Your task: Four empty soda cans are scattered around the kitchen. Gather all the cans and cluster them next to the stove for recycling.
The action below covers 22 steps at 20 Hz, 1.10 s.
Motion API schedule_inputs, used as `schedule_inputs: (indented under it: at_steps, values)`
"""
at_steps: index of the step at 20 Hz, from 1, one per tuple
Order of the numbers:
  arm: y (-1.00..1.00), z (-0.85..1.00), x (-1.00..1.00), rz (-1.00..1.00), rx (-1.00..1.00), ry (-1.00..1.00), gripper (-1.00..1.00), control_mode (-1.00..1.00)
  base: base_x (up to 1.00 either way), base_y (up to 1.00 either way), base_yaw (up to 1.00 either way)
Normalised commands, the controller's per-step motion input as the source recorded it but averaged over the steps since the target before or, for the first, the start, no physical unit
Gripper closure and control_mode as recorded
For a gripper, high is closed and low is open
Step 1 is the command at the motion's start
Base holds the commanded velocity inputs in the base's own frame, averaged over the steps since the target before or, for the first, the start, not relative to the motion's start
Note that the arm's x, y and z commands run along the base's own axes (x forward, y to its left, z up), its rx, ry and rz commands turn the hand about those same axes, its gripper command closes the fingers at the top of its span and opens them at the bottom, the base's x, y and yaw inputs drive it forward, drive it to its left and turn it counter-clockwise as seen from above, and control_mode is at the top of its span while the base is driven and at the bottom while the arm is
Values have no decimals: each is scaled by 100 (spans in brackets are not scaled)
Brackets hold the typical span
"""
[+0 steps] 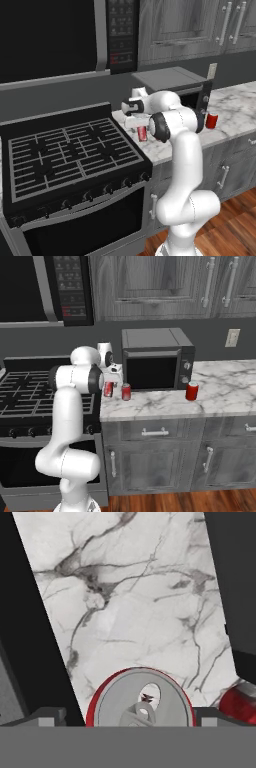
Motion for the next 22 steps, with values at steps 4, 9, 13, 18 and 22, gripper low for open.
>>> schedule_inputs:
  at_steps: [4, 9, 13, 18, 22]
  values:
    - [0, -35, -17, -2, 0, 3, -100, -100, 0, 0, 0]
    - [0, -34, -20, -4, 0, 2, -100, -100, 0, 0, 0]
    - [0, -32, -27, -5, 0, 0, -100, -100, 0, 0, 0]
    - [0, -29, -28, -6, 0, 0, -100, -100, 0, 0, 0]
    - [0, -28, -29, -6, 0, 0, -100, -100, 0, 0, 0]
